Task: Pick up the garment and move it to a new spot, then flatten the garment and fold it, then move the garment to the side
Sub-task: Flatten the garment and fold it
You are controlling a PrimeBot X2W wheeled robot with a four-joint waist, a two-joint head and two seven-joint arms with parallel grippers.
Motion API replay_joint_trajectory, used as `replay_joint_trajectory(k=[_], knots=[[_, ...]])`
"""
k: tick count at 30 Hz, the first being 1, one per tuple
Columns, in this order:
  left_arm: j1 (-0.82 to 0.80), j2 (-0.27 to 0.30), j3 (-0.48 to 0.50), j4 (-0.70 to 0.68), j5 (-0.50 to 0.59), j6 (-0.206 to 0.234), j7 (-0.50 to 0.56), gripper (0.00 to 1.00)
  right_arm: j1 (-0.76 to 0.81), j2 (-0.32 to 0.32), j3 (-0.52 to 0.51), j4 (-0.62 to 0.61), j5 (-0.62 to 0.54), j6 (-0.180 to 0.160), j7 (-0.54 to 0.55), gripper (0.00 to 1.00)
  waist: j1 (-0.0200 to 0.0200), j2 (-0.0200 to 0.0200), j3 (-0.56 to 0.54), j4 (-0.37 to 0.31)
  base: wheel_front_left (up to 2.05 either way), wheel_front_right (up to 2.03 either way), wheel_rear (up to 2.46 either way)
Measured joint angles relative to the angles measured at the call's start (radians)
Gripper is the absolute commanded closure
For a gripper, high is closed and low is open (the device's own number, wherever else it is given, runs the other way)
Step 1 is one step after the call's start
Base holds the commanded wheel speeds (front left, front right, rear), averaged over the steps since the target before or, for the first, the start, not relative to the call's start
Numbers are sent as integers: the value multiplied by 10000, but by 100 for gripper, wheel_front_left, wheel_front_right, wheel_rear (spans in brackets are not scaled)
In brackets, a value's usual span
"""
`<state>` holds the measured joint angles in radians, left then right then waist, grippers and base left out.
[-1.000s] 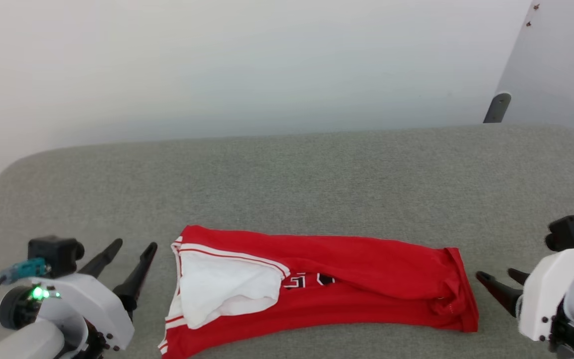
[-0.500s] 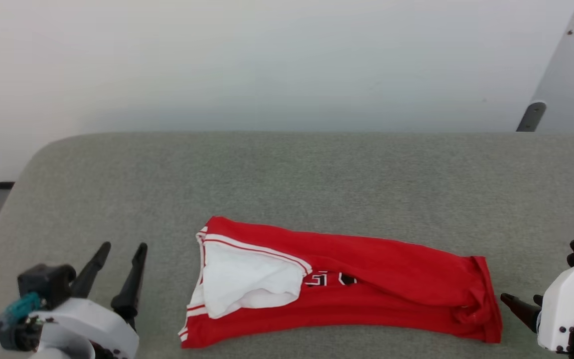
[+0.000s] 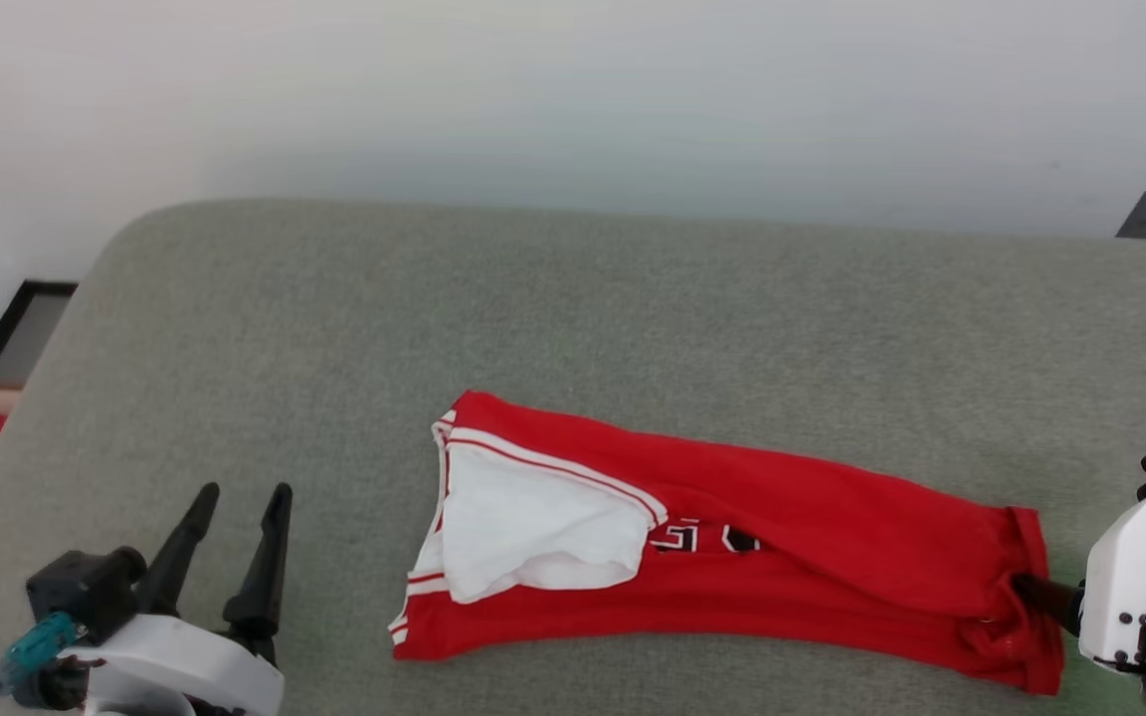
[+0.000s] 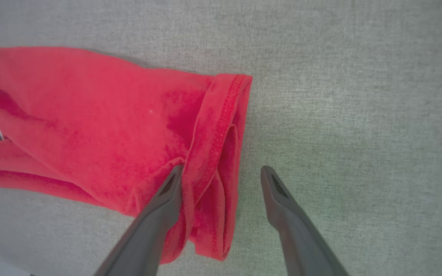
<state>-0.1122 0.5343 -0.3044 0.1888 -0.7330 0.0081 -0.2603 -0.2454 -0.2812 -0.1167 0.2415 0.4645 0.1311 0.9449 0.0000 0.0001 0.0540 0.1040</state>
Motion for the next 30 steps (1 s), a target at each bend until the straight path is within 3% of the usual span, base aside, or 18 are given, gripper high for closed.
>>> replay_joint_trajectory(k=[14, 15, 16, 30], knots=[[-131, -1022, 650, 579, 683, -779, 0, 0, -1034, 192, 44, 1542, -531, -6, 336, 0, 0, 0, 827, 578, 0, 0, 0], [-131, -1074, 685, 608, 732, -798, 0, 0, -1096, 111, 169, 1609, -481, -10, 412, 63, 0, 0, 852, 612, 0, 0, 0], [-131, -1116, 727, 646, 786, -828, 0, 0, -1140, 6, 318, 1657, -387, -10, 435, 100, 0, 0, 870, 644, 0, 0, 0], [195, -1687, 1595, 901, 1676, -1141, 0, 0, -1308, -625, 732, 2470, 182, 6, -451, 100, 0, 0, 472, 674, 0, 0, 0]])
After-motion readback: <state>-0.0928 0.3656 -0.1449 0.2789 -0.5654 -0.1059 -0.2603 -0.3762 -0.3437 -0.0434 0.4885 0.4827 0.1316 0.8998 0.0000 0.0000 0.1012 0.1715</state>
